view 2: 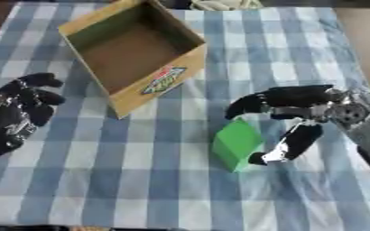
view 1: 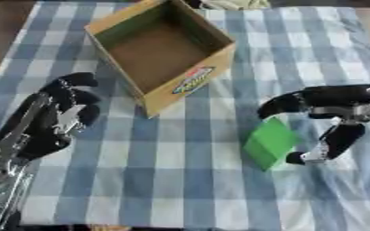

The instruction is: Pick up objects on the table and place them in the box.

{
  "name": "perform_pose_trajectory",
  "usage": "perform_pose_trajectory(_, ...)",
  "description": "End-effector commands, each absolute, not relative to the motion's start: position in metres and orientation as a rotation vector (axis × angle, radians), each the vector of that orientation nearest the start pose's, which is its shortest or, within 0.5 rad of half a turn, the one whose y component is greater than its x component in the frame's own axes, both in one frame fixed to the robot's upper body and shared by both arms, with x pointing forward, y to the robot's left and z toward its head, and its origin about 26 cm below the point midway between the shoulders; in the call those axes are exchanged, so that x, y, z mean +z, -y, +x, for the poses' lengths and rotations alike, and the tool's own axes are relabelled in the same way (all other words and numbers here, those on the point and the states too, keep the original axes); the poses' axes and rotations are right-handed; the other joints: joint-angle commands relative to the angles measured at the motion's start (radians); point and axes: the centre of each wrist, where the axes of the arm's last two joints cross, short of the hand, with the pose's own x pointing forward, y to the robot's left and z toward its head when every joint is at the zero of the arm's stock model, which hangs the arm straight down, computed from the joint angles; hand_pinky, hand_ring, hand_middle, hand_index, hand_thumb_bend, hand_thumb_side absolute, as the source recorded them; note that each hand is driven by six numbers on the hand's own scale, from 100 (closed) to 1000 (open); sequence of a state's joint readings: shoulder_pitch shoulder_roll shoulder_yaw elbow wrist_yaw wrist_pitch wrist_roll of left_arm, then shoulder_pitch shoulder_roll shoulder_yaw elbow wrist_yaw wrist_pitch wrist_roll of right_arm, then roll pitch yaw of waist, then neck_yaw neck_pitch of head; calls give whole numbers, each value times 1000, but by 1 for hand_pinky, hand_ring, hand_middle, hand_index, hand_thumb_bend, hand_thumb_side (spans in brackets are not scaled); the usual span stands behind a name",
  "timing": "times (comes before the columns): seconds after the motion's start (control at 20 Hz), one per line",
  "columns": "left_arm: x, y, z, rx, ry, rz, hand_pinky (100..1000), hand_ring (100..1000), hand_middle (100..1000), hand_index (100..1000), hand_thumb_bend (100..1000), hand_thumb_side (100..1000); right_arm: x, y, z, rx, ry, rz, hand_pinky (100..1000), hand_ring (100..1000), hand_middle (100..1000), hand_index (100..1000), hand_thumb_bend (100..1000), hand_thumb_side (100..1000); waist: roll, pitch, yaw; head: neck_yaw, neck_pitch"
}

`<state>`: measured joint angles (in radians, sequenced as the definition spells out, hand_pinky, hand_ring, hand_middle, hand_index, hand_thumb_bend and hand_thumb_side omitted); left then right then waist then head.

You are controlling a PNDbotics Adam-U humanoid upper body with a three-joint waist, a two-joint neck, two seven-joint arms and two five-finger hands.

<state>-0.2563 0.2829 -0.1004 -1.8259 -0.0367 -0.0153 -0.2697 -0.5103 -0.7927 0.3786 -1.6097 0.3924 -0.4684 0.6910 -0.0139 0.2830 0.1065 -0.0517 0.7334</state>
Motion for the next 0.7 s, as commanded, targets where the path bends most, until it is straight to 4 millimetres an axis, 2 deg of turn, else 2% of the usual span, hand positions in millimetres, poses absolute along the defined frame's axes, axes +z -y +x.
perform_pose_trajectory(0.05,145,-244,317,-704,2008,-49,780,691,756,866,510,547,186,301,362,2175,1440,-313,876,922,925,953,393,606,2,-15,2,-3,-6)
perform_pose_trajectory(0.45,145,-244,317,-706,2008,-53,780,691,756,867,512,547,185,298,365,2182,1449,-306,874,917,916,914,376,587,0,-16,4,-5,-6)
perform_pose_trajectory(0.6,145,-244,317,-707,2007,-53,780,691,757,867,511,548,187,296,365,2185,1458,-307,870,913,911,825,343,564,-1,-16,4,-4,-5)
perform_pose_trajectory(0.7,145,-244,317,-705,2007,-52,780,691,756,867,511,548,189,296,365,2177,1472,-311,866,907,902,730,321,548,-1,-16,4,-3,-5)
